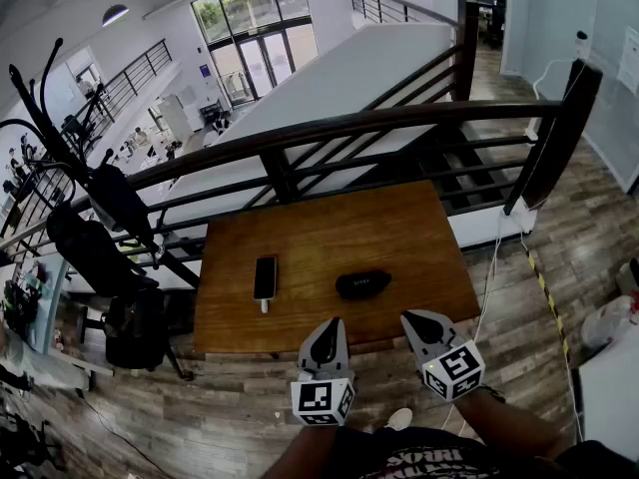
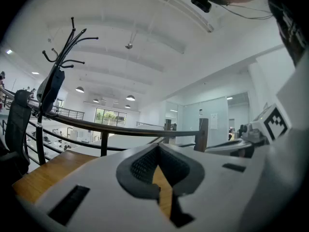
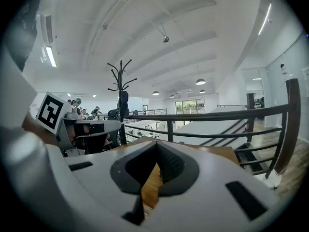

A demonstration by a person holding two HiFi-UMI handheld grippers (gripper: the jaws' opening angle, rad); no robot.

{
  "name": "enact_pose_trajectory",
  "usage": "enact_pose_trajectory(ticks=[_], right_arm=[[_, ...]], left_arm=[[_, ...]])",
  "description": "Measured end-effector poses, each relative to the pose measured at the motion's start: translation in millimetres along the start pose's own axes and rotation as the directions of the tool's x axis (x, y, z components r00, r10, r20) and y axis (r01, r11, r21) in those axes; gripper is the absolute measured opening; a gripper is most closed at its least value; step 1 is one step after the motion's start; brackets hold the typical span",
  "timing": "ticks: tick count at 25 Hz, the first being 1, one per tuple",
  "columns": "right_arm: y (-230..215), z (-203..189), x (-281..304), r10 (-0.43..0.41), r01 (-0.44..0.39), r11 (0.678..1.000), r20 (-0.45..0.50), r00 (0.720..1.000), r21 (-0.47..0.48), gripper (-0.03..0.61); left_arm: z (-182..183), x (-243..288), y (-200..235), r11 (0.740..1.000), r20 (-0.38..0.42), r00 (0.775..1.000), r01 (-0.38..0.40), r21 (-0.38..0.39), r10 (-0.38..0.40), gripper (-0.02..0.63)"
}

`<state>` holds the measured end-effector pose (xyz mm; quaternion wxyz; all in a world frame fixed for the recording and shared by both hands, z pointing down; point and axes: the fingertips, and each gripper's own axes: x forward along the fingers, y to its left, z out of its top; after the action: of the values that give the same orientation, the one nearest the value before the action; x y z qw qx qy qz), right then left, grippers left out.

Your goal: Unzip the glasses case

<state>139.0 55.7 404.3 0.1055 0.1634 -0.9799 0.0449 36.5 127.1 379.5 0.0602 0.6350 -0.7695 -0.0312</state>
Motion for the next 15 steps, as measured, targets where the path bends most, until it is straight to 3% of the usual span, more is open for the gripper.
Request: enact_pose_trajectory(ticks=[9, 15], right_arm=[[-0.2, -3.8, 0.7, 0.008, -0.008, 1.0, 0.0, 1.0, 0.021, -0.002], [2.9, -9.3, 13.7, 0.015, -0.016, 0.996, 0.003, 1.0, 0.089, -0.002]], left_arm=[[-0.6, -3.6, -0.3, 1.0, -0.014, 1.0, -0.008, 0.016, 0.008, 0.005], [-0.7, 1.0, 20.4, 0.999, -0.033, 0.999, -0.021, 0.036, 0.022, 0.005]])
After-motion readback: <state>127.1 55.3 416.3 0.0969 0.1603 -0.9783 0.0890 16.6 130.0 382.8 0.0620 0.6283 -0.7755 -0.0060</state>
